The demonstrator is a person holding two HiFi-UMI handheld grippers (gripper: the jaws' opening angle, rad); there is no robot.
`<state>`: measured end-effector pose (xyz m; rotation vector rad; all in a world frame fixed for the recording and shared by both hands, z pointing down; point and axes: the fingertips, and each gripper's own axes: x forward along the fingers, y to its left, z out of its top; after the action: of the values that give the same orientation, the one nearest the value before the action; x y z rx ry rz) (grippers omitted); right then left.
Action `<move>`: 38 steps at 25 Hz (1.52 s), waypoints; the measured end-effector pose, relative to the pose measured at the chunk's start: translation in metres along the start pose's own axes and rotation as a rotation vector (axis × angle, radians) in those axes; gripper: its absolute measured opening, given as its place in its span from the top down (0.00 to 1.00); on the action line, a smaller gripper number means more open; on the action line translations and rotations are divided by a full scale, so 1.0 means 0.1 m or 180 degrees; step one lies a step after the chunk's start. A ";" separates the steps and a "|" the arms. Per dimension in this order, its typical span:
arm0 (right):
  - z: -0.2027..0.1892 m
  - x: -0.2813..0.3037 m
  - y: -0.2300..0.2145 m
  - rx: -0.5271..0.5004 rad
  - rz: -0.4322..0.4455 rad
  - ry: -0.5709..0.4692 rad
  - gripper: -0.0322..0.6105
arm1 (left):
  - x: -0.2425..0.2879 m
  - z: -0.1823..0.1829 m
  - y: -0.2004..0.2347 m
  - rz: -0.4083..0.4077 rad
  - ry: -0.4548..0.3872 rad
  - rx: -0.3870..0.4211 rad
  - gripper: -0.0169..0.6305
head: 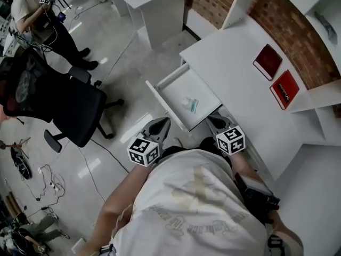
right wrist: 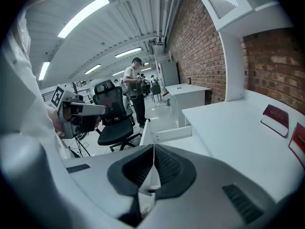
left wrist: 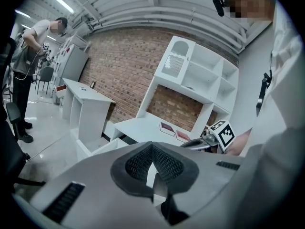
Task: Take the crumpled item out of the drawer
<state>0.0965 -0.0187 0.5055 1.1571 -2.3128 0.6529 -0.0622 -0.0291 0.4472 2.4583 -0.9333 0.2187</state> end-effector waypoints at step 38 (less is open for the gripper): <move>-0.26 1.18 -0.58 -0.0371 0.0484 0.0804 0.91 | 0.54 -0.14 0.43 0.0501 0.0206 -0.0383 0.94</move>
<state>0.0862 -0.1046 0.6083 0.8028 -2.2035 0.6672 -0.0498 -0.0808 0.4930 2.2571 -1.0807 0.2857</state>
